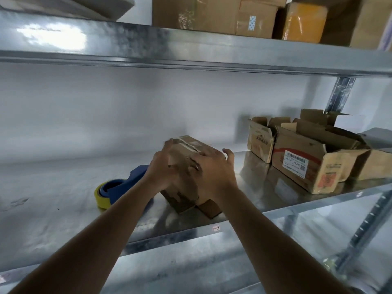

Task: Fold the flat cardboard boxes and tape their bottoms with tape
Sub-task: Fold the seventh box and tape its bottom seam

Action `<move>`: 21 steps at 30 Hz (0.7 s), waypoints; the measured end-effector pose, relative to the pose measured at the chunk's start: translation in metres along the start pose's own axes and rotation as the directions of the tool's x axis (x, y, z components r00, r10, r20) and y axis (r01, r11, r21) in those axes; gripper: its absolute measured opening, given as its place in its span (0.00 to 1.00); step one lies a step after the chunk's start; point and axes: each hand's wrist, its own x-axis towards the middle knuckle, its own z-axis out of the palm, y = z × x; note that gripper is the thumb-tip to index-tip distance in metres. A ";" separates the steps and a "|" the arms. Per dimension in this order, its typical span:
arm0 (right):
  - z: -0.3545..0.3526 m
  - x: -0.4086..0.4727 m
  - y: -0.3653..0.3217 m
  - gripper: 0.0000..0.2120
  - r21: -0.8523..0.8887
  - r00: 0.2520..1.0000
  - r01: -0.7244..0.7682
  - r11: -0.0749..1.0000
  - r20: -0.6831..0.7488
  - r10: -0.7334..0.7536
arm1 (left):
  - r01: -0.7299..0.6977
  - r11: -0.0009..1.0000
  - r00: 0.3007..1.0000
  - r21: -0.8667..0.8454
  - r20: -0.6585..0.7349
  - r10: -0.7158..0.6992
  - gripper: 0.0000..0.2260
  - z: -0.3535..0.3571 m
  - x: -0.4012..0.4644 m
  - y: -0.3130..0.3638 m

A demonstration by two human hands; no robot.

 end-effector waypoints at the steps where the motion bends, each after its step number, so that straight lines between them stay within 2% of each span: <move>1: -0.002 -0.001 0.007 0.14 0.015 1.000 0.016 1.000 -0.001 -0.016 | 0.006 1.000 1.000 0.024 -0.012 -0.005 0.34 0.003 0.001 0.001; 3: -0.005 -0.002 0.025 0.14 0.045 1.000 0.023 0.999 0.005 -0.023 | 0.009 0.998 0.997 0.063 -0.072 -0.004 0.31 0.010 0.002 0.004; 7: -0.006 0.002 0.059 0.26 0.090 0.999 0.009 0.996 0.041 -0.013 | 0.060 0.981 0.989 0.186 -0.148 -0.032 0.24 0.023 -0.002 0.019; 10: -0.007 0.002 0.078 0.22 0.238 1.000 0.023 0.971 -0.011 -0.021 | 0.056 0.949 0.988 0.312 -0.157 -0.007 0.21 0.028 0.002 0.029; 13: -0.012 0.001 0.101 0.20 0.297 1.000 0.008 0.955 0.013 -0.013 | 0.046 0.916 0.989 0.399 -0.149 0.015 0.19 0.035 0.002 0.037; 15: -0.012 0.004 0.113 0.26 0.236 0.998 0.048 0.971 0.033 -0.057 | -0.012 0.910 0.989 0.415 -0.132 0.073 0.18 0.040 -0.004 0.042; 18: -0.012 0.010 0.118 0.39 0.053 0.985 0.136 0.989 0.099 -0.141 | -0.094 0.899 0.977 0.428 -0.132 0.165 0.20 0.045 -0.013 0.048; 21: -0.011 0.012 0.113 0.41 0.022 0.966 0.196 0.980 0.165 -0.197 | -0.163 0.860 0.959 0.483 -0.128 0.254 0.16 0.048 -0.016 0.049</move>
